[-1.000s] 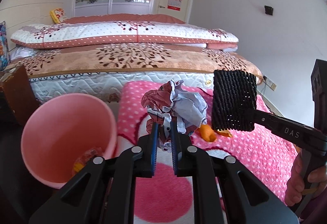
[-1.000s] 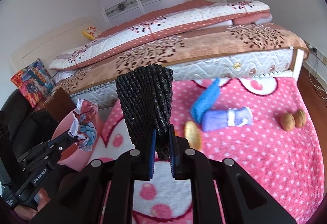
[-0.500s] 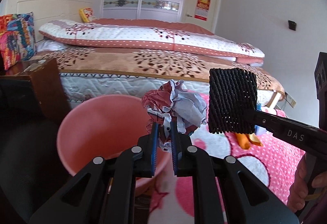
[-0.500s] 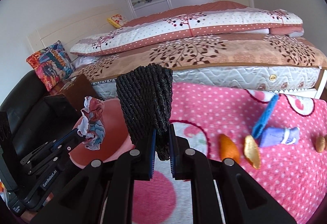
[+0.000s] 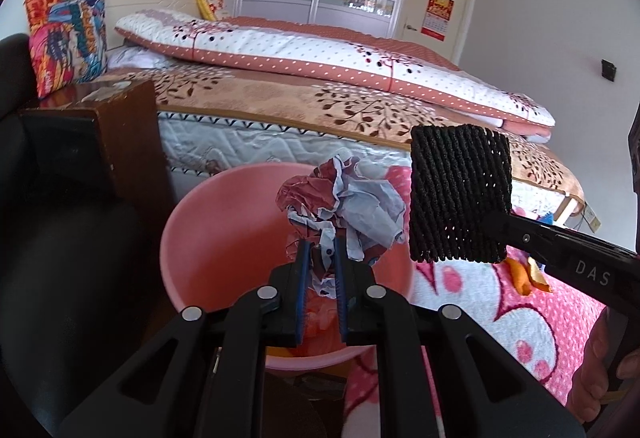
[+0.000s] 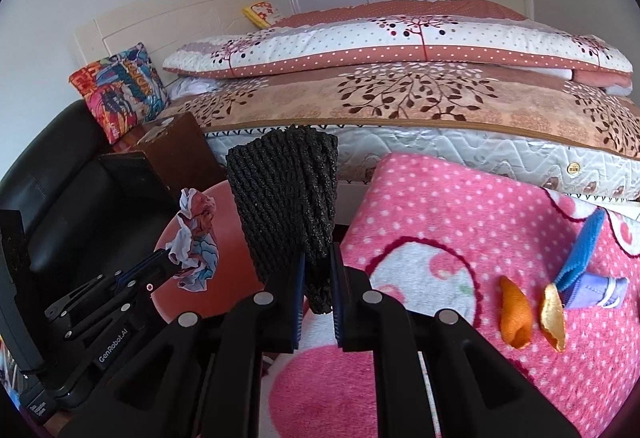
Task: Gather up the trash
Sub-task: 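Carry wrapper in left tool and black scrubber in right tool over bucket, then open left gripper dropping wrapper while right gripper drops black scrubber into bucket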
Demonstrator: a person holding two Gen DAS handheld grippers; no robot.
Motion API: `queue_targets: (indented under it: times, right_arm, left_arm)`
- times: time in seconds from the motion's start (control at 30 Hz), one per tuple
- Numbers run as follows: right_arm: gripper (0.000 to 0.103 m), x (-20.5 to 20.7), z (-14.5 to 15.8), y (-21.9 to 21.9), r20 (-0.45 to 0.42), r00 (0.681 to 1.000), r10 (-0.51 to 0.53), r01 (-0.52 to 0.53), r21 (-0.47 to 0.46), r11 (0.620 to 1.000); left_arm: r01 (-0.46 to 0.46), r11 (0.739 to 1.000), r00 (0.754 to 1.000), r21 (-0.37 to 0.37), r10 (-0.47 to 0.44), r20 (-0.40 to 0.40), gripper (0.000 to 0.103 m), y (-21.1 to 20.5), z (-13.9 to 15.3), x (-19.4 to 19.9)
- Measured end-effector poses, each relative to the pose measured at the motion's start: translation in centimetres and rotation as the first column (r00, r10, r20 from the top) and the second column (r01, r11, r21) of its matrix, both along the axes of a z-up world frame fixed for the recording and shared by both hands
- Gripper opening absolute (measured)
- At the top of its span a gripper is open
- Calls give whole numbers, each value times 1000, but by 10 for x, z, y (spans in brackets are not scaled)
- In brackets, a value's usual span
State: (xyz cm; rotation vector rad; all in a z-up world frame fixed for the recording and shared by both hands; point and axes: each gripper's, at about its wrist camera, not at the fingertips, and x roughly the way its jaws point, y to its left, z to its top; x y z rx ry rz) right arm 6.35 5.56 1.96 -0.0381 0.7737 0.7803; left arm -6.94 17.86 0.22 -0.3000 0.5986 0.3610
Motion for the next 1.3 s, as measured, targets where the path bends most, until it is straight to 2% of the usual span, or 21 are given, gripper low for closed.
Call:
queue_targets:
  times: [0.57, 0.87, 1.13, 1.17, 1.3]
  right_arm:
    - [11, -2, -21, 50, -8, 998, 67, -68, -96, 993]
    - [11, -3, -34, 61, -27, 996, 86, -89, -119, 989]
    - [11, -2, -38, 64, -40, 995, 88, -92, -125, 988]
    - [11, -2, -38, 65, -40, 995, 89, -93, -124, 988]
    - [11, -4, -39, 66, -41, 995, 92, -97, -122, 988]
  left_arm:
    - [-64, 997, 997, -50, 62, -39, 12, 32, -20, -5]
    - [-86, 993, 995, -78, 82, -59, 12, 42, -30, -7]
    - [-106, 992, 991, -73, 99, -94, 13, 46, -36, -5]
    - [-107, 992, 990, -71, 100, -99, 15, 47, -37, -4]
    - [-110, 991, 990, -70, 104, -91, 39, 47, -35, -6]
